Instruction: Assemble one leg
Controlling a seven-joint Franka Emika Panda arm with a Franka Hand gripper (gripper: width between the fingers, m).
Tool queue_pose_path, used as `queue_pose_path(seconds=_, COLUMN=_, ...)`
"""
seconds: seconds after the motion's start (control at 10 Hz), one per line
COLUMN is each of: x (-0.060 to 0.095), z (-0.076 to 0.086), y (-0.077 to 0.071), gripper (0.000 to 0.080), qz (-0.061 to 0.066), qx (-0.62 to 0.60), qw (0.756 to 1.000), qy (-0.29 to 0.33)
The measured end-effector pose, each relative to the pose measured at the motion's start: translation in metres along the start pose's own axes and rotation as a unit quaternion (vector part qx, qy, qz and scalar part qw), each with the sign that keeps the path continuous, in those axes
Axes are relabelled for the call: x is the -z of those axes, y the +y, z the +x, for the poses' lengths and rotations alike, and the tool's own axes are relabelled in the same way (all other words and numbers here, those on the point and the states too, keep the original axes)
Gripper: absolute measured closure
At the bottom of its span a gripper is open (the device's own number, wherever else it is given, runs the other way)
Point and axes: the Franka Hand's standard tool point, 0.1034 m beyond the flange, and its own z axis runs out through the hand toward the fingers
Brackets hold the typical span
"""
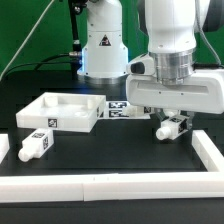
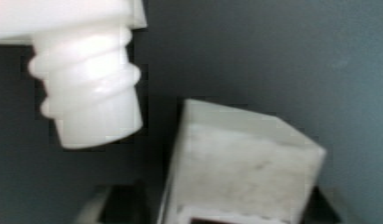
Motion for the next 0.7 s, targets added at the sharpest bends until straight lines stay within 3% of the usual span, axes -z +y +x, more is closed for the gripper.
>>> queue_pose_path(seconds=0.2, x=0.007, z=-0.004, y=-0.009, gripper=0.0521, qz=0.004, qx=0.002, qw=1.000, qy=-0.003)
queue_pose_path(seconds=0.4, x=0.012, z=-0.020, y=-0.026, gripper=0.0521, qz=0.006, qx=-0.002, qw=1.000, qy=-0.004)
queue_pose_path(seconds=0.7, x=-0.004, z=-0.052, y=-0.036, gripper=0.0520, qz=-0.003, qx=0.008, qw=1.000, qy=-0.007)
